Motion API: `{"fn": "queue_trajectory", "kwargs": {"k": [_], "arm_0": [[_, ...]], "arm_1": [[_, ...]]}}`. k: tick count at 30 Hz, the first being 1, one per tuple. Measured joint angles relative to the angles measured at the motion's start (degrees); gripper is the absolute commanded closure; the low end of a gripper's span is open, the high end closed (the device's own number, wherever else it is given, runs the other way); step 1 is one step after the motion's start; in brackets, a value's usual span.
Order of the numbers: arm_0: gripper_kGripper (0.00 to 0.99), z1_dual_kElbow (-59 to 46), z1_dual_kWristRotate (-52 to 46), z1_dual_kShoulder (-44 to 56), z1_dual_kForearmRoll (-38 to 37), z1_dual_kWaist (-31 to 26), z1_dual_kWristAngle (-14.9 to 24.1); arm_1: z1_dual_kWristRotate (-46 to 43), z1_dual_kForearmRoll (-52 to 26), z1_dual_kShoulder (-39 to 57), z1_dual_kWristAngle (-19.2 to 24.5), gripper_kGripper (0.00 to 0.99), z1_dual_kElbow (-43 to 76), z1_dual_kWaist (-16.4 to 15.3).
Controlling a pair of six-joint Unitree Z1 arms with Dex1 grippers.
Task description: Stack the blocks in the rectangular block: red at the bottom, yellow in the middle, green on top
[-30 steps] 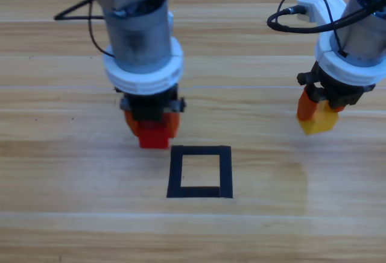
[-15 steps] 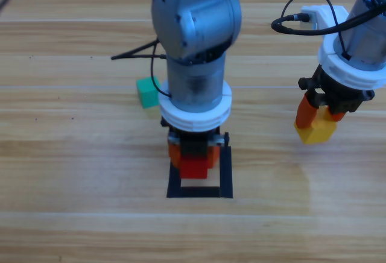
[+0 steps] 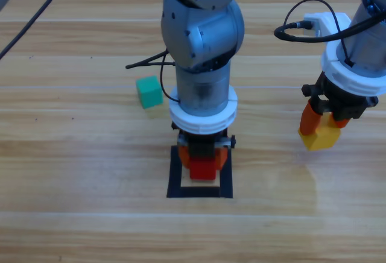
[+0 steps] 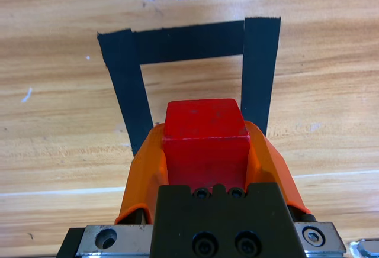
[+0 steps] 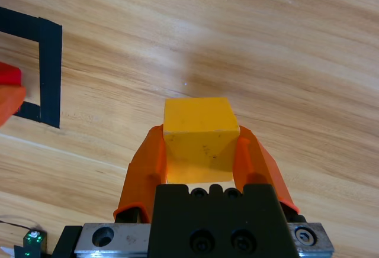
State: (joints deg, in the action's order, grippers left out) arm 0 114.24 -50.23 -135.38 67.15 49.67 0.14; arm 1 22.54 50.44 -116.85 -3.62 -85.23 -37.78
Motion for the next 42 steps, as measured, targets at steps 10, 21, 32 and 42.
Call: {"fn": "queue_trajectory", "kwargs": {"k": [10,21,32,42], "arm_0": [[0.990,-2.9,1.3,0.0,-2.0,-1.8,0.0],[0.990,-3.5,0.8,0.0,-3.1,-1.9,-0.1],[0.990,-3.5,0.1,0.0,-3.1,-1.9,-0.4],[0.990,-2.7,0.1,0.0,-3.2,-1.8,-0.4]], "arm_1": [[0.0,-0.8,0.0,0.0,0.970,0.4,0.0],[-0.3,-1.0,0.0,0.0,0.970,0.7,0.0],[-0.3,-1.0,0.0,0.2,0.970,0.7,0.0],[-0.3,-1.0,0.0,0.8,0.970,0.7,0.0]]}}
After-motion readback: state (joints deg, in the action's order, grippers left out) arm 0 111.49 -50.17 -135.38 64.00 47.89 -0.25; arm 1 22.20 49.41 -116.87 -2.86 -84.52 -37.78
